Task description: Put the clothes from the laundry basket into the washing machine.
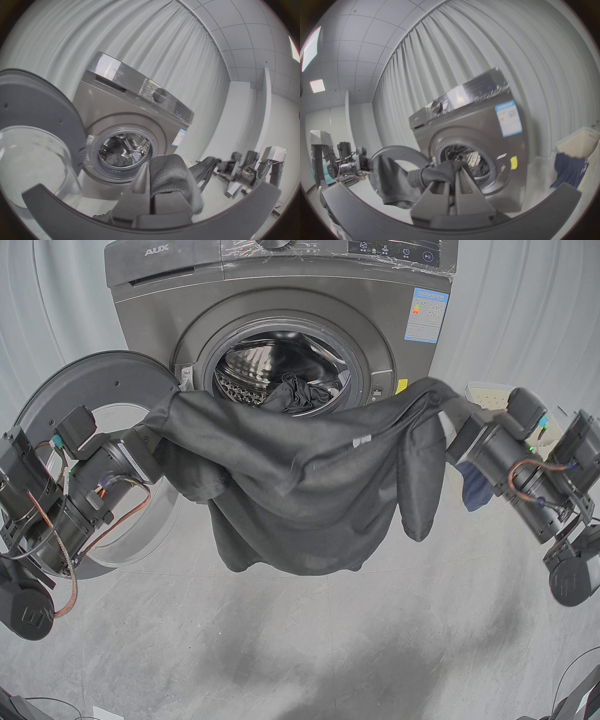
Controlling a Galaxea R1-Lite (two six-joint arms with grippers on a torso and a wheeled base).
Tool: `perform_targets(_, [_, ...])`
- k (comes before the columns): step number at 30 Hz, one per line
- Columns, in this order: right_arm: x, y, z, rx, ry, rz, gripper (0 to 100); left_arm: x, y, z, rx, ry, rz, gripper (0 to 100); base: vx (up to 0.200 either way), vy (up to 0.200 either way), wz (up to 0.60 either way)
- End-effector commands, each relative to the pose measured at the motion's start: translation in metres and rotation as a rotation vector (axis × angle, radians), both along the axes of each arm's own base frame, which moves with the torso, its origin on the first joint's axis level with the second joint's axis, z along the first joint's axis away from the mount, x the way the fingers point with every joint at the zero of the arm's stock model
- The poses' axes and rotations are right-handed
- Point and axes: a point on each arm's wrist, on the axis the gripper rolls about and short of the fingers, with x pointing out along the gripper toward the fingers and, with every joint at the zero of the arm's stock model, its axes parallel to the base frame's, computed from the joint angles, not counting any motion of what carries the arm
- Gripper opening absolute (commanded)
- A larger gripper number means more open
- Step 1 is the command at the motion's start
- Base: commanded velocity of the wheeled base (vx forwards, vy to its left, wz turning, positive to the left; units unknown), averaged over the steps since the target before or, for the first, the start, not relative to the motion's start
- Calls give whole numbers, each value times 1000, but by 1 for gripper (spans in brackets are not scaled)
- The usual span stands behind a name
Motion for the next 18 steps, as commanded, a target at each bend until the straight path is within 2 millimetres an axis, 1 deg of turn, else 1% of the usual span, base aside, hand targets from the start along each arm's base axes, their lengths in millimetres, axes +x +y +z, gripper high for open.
perform_targets(1, [-3, 48, -61, -93, 190, 122, 100, 4, -35, 6, -3, 3, -113, 0, 0, 0, 0])
perform_targets(3, [-5, 57, -78, -130, 242, 149, 100, 7, -44, 11, -9, -9, -133, 0, 0, 0, 0])
perform_targets(4, [-5, 58, -80, -133, 247, 151, 100, 7, -44, 11, -9, -9, -133, 0, 0, 0, 0])
perform_targets(5, [-7, 62, -98, -173, 302, 171, 100, 9, -50, 13, -15, -17, -146, 0, 0, 0, 0])
perform_targets(8, [-9, 65, -127, -241, 380, 181, 100, 10, -55, 19, -23, -33, -161, 0, 0, 0, 0])
perform_targets(9, [-9, 65, -128, -244, 384, 183, 100, 9, -56, 19, -23, -31, -162, 0, 0, 0, 0])
perform_targets(10, [-7, 67, -136, -261, 399, 189, 100, 8, -58, 20, -25, -35, -175, 0, 0, 0, 0])
perform_targets(11, [-6, 69, -140, -272, 403, 197, 100, 7, -59, 21, -25, -37, -181, 0, 0, 0, 0])
perform_targets(14, [0, 75, -146, -292, 401, 216, 100, 6, -61, 21, -22, -39, -191, 0, 0, 0, 0])
perform_targets(18, [18, 92, -158, -283, 371, 227, 100, 2, -64, 21, -23, -42, -210, 0, 0, 0, 0])
